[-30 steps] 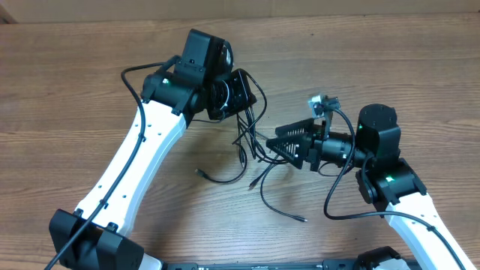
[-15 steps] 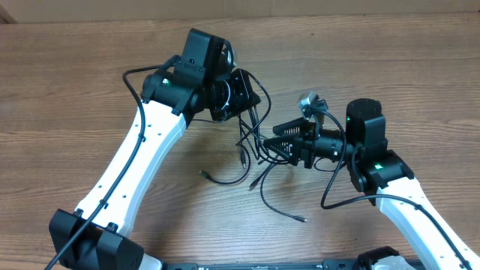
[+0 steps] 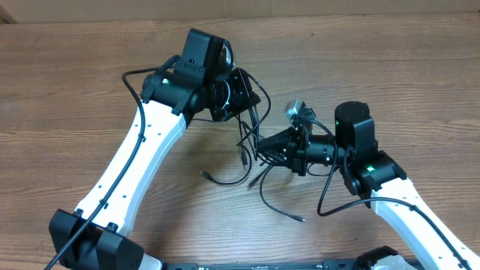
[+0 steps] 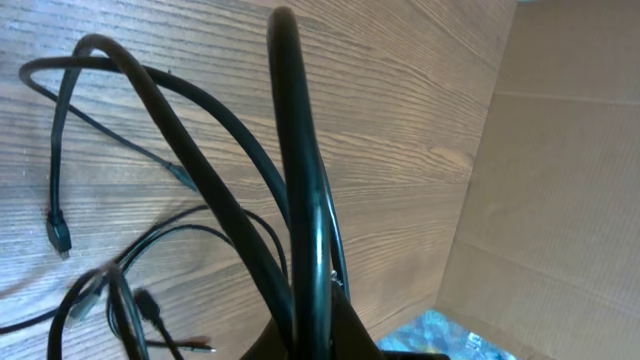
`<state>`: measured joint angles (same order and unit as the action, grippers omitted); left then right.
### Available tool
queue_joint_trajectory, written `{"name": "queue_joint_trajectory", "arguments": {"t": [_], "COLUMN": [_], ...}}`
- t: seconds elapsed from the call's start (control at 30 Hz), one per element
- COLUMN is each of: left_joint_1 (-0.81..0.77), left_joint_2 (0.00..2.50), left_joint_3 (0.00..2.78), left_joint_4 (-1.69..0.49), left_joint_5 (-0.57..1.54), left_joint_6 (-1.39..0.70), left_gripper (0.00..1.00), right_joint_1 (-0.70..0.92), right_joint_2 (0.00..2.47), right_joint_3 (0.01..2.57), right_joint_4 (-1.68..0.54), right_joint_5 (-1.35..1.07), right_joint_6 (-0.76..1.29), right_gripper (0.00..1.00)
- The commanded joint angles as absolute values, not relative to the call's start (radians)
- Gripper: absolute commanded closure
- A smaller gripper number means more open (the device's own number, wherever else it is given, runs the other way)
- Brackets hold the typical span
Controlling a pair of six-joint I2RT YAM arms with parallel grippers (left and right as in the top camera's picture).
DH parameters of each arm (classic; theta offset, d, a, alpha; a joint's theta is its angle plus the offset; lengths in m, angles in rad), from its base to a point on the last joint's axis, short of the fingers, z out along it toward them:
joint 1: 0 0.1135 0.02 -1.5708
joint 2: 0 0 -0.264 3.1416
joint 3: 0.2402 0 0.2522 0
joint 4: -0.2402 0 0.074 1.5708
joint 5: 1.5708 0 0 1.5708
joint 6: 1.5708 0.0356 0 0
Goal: Untangle cables
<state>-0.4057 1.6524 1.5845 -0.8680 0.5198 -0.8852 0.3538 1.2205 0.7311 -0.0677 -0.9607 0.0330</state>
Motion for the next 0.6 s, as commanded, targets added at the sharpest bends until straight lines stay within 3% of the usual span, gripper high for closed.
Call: {"name": "queue_joint_trajectory", "arguments": {"t": [0.0, 0.23, 0.57], "left_joint_1": [-0.406, -0.406, -0.406], "left_joint_2": [1.634, 1.634, 1.634], "left_joint_3": [1.594, 1.594, 1.594], "left_joint_4": [-0.863, -0.864, -0.918], "left_joint_5": [0.521, 0.513, 0.43], "left_joint_6": [-0.901, -0.892, -0.874], "left_gripper": [0.96, 0.96, 0.96], "right_joint_1": [0.356, 0.356, 0.352], "right_joint_2": [1.221, 1.217, 1.164], "right_joint_3": [0.741, 0.741, 0.741], "right_joint_4": [-0.063, -0.034, 0.509], "right_joint_5": [-0.962, -0.976, -1.142], "right_joint_6": [0.025, 0.073, 0.469], "right_gripper": [0.96, 0.96, 0.96]}}
